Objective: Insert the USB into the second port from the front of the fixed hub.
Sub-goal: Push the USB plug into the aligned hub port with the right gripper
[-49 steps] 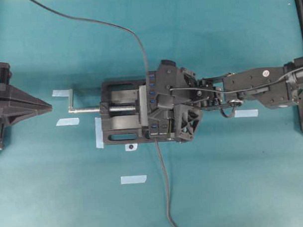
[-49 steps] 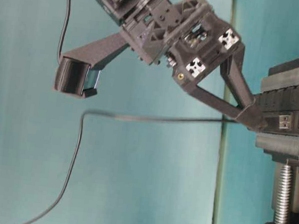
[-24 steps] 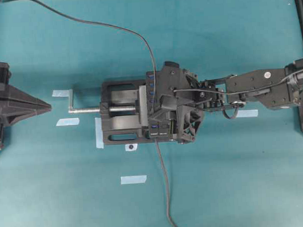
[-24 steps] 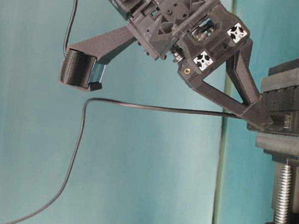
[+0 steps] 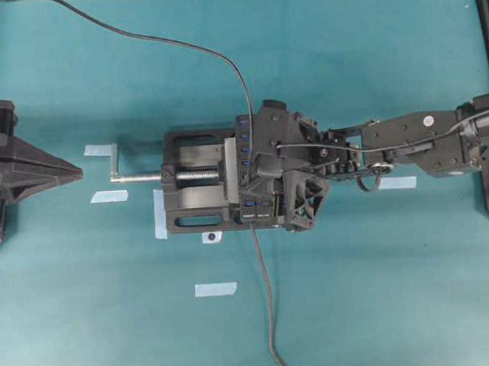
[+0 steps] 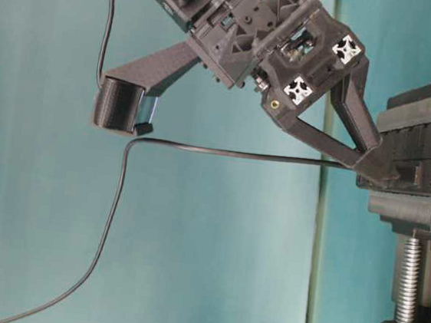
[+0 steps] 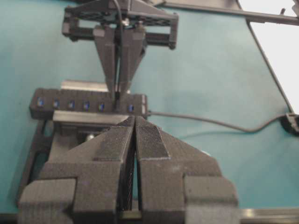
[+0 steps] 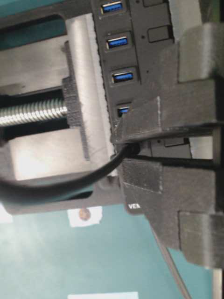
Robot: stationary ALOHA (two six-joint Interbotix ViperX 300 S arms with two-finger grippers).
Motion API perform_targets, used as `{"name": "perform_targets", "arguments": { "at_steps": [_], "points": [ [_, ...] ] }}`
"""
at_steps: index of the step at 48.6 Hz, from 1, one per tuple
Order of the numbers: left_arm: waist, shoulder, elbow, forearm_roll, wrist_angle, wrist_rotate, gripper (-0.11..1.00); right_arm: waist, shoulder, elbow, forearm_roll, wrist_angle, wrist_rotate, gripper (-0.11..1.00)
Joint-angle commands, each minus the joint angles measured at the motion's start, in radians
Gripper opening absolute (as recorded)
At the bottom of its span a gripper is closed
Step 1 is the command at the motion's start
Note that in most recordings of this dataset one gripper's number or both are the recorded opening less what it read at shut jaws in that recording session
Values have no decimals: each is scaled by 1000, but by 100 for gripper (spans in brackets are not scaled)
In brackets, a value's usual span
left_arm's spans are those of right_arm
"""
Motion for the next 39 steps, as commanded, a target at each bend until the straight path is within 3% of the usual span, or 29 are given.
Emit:
{"name": "perform_targets", "arguments": {
  "at_steps": [1,39],
  "points": [
    [2,5,-12,0,-5,-2,0,15,14,8,3,29,11,7],
    [2,5,-9,0,-5,-5,0,15,-8,-21,2,57,3,9]
  ]
}}
